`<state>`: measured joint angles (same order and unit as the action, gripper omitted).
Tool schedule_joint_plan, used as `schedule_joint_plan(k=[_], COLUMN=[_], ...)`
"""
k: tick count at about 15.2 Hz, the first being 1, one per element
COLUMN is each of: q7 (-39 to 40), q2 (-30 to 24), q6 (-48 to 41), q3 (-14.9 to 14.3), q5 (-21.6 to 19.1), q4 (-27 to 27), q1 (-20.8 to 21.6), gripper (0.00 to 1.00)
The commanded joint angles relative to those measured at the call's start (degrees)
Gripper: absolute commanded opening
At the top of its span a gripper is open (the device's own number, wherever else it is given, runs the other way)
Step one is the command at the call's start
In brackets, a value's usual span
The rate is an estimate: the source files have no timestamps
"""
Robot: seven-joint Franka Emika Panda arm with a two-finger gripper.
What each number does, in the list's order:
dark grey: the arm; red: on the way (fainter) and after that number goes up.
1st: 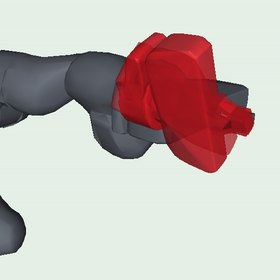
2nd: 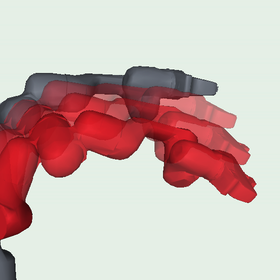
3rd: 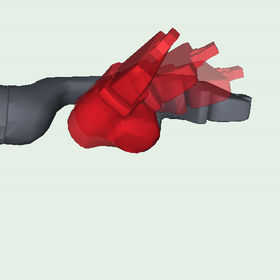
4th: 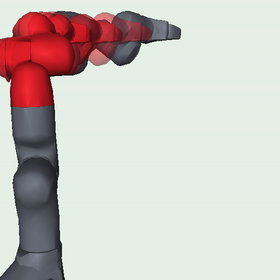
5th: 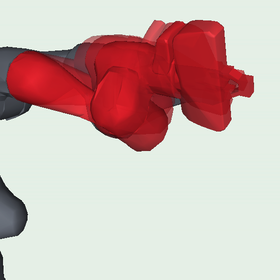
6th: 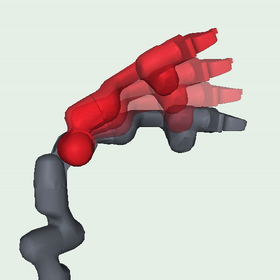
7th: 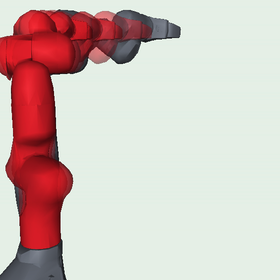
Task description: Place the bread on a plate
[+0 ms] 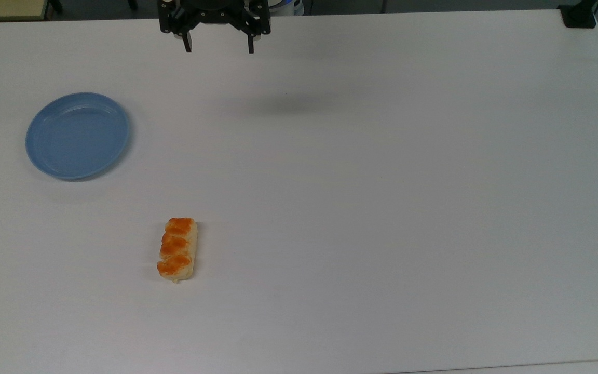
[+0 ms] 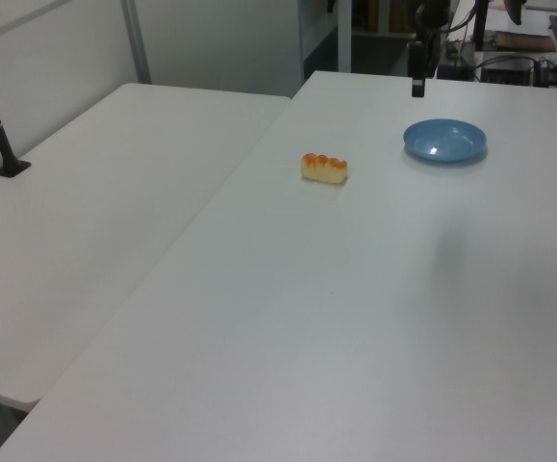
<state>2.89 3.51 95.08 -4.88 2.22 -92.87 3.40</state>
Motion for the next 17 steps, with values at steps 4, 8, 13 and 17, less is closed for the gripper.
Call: schedule_joint_plan(k=[4, 8, 13, 17], q7=[-1.0, -1.0, -1.0, -1.0], q2=[-1.1, -1.1, -0.4, 1.9], q6=[0.2, 0.5, 1.2, 6.2], q3=[0.0, 0.0, 0.1, 0.1], q5=[0.6, 0.5, 0.3, -0.3], q4=[-1.4, -1.4, -1.3, -0.7], q1=[-0.1, -0.1, -0.1, -0.5], gripper=[1.0, 1.0, 1.0, 1.0])
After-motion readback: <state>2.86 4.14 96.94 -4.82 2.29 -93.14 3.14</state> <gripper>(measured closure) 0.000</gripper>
